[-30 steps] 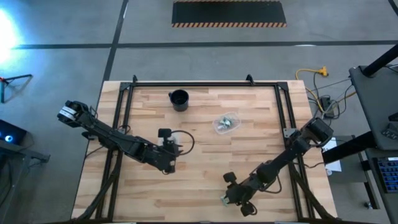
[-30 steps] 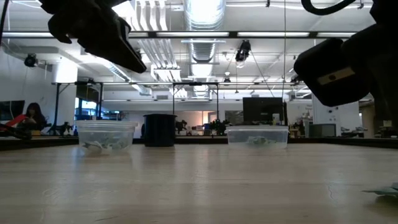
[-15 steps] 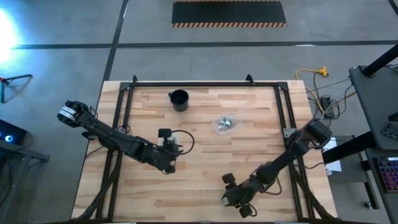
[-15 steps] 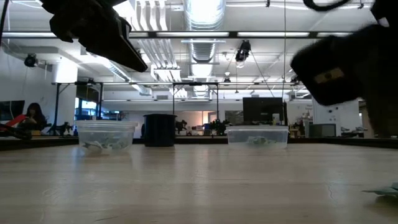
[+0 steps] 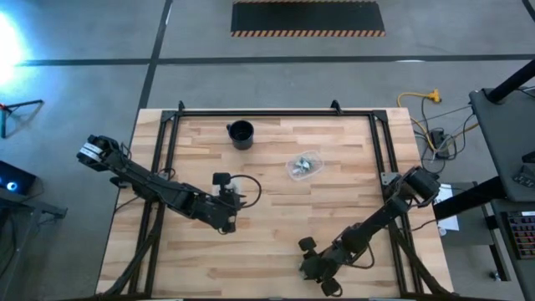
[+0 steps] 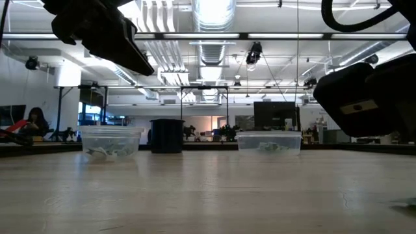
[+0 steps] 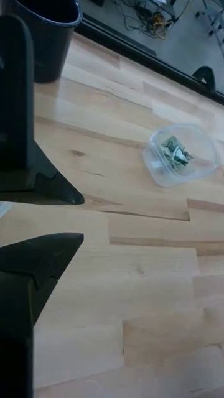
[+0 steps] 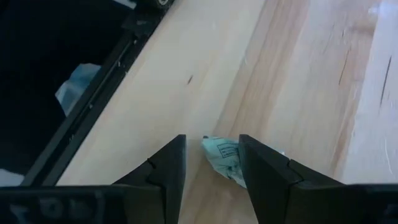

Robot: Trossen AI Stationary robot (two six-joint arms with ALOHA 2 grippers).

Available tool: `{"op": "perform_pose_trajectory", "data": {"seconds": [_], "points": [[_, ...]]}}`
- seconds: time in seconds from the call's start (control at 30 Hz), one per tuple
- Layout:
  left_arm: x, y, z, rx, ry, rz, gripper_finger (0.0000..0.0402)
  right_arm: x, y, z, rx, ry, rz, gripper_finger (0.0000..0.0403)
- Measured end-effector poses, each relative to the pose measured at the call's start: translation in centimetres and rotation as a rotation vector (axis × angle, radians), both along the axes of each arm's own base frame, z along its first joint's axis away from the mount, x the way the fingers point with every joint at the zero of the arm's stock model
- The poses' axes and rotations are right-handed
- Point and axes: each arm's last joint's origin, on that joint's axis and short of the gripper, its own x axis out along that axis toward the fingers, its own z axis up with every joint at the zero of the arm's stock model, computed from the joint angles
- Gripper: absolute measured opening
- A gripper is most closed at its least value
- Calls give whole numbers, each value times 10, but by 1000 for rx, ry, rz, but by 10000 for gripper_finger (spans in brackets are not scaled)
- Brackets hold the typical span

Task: Pick and place items into bin
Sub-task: Put the stevia packet into the rectangle transparent bin

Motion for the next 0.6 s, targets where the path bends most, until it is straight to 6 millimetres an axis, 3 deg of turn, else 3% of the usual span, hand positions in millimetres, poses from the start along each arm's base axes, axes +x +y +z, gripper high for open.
{"op": "perform_pose_trajectory", "data": {"seconds": [0.23,0.6], "points": [[0,0,0,0,0,0,66,-1,-1,0,-17,8,-6,124],[0,0,0,0,0,0,66,-4,-5,8,-80,-9,7,16]]}}
